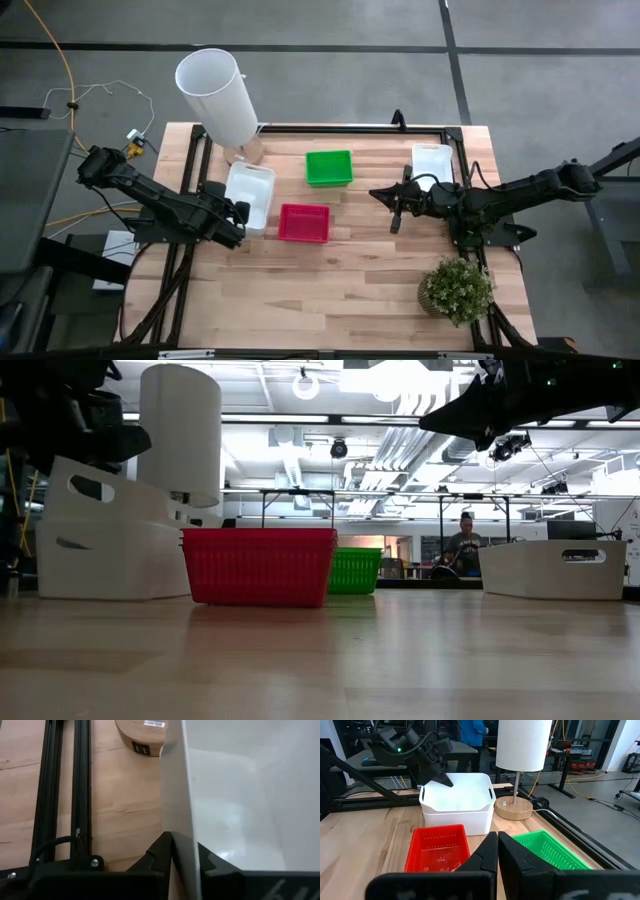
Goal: Stack baskets by color
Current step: Stack the bottom left white bin on the left white bin, then stack the right white bin on the left white bins
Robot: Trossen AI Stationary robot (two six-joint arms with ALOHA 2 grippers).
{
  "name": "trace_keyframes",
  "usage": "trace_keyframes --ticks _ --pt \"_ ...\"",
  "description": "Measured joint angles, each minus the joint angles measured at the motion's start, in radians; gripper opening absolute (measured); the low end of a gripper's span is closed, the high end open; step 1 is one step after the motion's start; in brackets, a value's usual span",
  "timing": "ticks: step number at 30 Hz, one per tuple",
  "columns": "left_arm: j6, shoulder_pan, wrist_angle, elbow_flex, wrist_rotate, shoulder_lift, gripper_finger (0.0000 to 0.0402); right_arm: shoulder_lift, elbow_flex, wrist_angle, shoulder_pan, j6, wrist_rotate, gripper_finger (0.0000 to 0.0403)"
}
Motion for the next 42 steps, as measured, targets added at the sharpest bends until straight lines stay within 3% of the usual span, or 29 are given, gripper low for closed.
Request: trace_keyframes --ticks 8,14,20,24,29,34,42 --pt "0.016 0.000 -0.002 0.010 -0.052 -0.004 0.0089 0.000 0.000 0.000 0.000 0.000 0.000 0.0001" --pt "0.039 0.000 -0.091 0.093 -0.131 -0.004 0.0143 0.000 0.000 0.000 -0.002 0.000 0.000 0.0001" --pt "0.102 -0.005 -0.138 0.161 -0.239 -0.004 0.0166 0.000 0.000 0.000 -0.002 0.000 0.000 0.0001" --pt "0.075 -0.019 -0.143 0.121 -0.302 -0.004 0.0134 0.000 0.000 0.000 -0.002 0.000 0.000 0.0001" --pt "-0.043 -0.047 -0.141 0.015 -0.315 -0.004 0.0018 0.000 0.000 0.000 -0.002 0.002 0.000 0.0001" --pt "-0.175 -0.073 -0.141 -0.046 -0.332 -0.003 0.0007 0.000 0.000 0.000 -0.002 0.003 0.000 0.0001" --pt "-0.183 -0.079 -0.058 -0.100 -0.349 -0.003 0.0001 0.000 0.000 0.000 -0.002 0.001 0.001 0.0001"
